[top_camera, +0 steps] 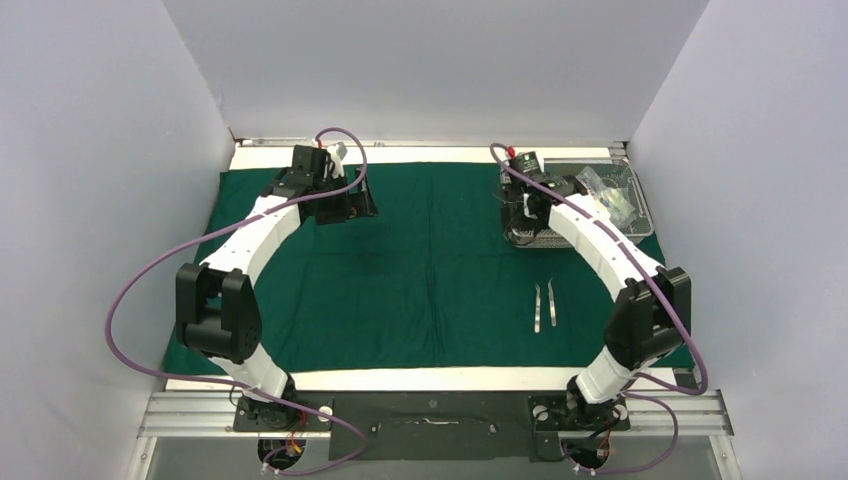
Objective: Open and lay out the surgical kit
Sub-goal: Place the medical item in the surgical kit, then pick up the medical item from the container.
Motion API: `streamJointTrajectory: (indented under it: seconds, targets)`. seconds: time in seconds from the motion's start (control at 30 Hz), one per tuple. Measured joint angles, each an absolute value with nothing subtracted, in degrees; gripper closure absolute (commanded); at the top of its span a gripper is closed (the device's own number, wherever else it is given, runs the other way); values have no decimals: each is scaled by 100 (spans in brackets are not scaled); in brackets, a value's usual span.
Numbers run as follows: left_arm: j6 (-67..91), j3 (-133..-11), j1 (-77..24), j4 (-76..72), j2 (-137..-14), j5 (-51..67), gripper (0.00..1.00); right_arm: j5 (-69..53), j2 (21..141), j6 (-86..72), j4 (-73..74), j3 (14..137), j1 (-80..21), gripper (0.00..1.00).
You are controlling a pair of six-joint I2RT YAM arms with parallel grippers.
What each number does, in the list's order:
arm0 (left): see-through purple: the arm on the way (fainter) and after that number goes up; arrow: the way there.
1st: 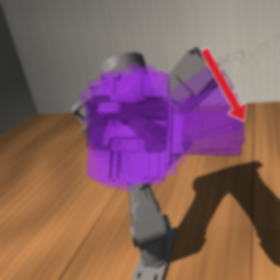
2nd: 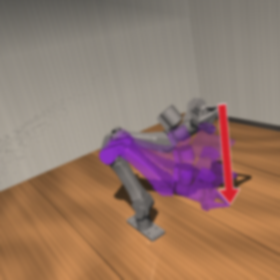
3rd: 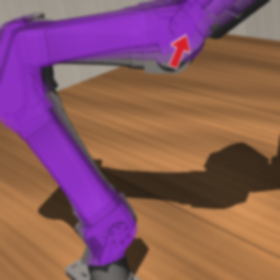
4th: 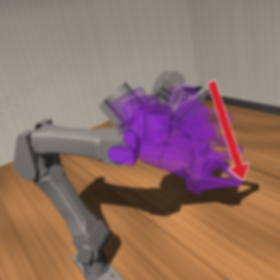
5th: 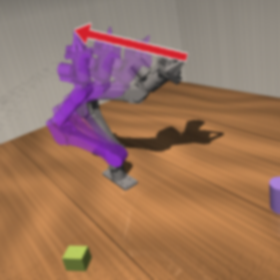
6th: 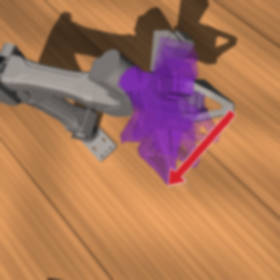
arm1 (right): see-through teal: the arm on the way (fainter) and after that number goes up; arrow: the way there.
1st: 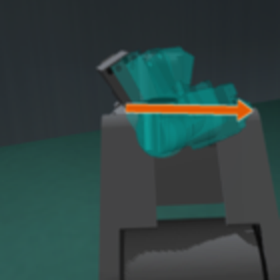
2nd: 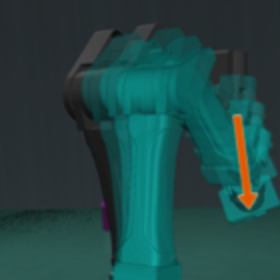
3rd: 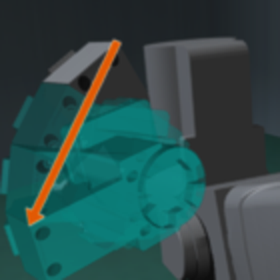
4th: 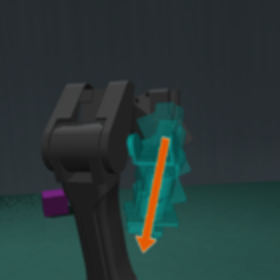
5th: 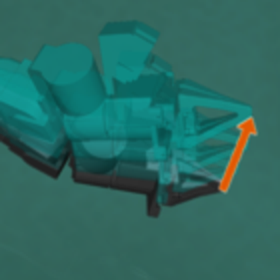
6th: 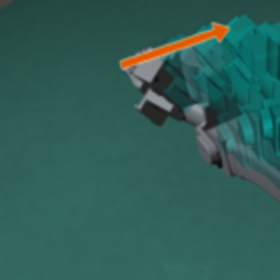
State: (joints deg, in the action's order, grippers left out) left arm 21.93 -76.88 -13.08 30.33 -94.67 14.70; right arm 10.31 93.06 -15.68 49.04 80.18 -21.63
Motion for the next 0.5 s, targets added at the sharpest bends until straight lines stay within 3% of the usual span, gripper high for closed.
streamJointTrajectory:
  seconds: [0.17, 0.23, 0.4, 0.5]
  targets:
    - [2110, -7754, -1306, 3199, -9395, 1284, 0, 1052, 9164, -1890, 4438, 8261, -1935, 19]
    - [2038, -7835, -1306, 3286, -9323, 1144, 4, 1041, 9148, -2086, 4215, 8283, -1723, 16]
    - [1903, -8289, -1293, 3677, -9048, 593, 4, 954, 9306, -2637, 3778, 8412, -1081, 21]
    - [1822, -8635, -1258, 3883, -8866, 239, 4, 950, 9878, -2832, 3717, 8941, -854, 31]
